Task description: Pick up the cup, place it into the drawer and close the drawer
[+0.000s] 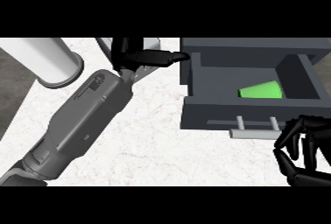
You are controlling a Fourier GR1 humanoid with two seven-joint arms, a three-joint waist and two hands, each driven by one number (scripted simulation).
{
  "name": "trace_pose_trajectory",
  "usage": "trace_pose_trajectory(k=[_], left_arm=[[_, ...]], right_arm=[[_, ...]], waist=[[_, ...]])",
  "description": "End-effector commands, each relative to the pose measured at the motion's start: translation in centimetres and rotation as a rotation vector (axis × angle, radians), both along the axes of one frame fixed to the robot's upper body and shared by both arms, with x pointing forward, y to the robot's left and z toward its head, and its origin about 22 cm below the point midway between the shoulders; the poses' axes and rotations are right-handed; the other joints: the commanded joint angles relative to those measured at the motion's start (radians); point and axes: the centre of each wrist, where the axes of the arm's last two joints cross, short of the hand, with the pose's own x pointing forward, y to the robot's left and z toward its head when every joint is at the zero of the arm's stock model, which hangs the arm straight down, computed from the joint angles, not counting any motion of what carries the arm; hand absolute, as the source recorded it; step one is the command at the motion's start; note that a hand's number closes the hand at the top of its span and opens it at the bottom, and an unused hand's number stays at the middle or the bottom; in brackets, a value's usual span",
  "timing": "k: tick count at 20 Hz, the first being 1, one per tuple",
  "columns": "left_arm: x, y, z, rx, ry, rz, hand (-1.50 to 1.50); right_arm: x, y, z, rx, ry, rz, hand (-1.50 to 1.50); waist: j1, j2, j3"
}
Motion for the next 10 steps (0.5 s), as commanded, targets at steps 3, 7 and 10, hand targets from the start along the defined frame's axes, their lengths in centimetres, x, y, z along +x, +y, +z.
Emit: trace_pose_trajectory(k=[3, 7, 10], left_arm=[[-2.9, 7.2, -1.8, -0.025, 0.033, 0.033, -1.5], [-7.0, 10.0, -3.8, -0.03, 0.07, 0.036, -1.5], [-8.7, 13.0, -5.0, -0.05, 0.046, 0.033, -1.5]], right_arm=[[1.2, 0.1, -1.4, -0.106, 0.037, -0.025, 1.5], [1.0, 1.7, -2.1, -0.164, 0.052, -0.067, 1.5], [1.1, 1.7, -3.1, -0.287, 0.019, -0.052, 1.5]], waist=[[0.005, 0.005, 0.0], [0.005, 0.004, 0.0], [0.001, 0.006, 0.0]])
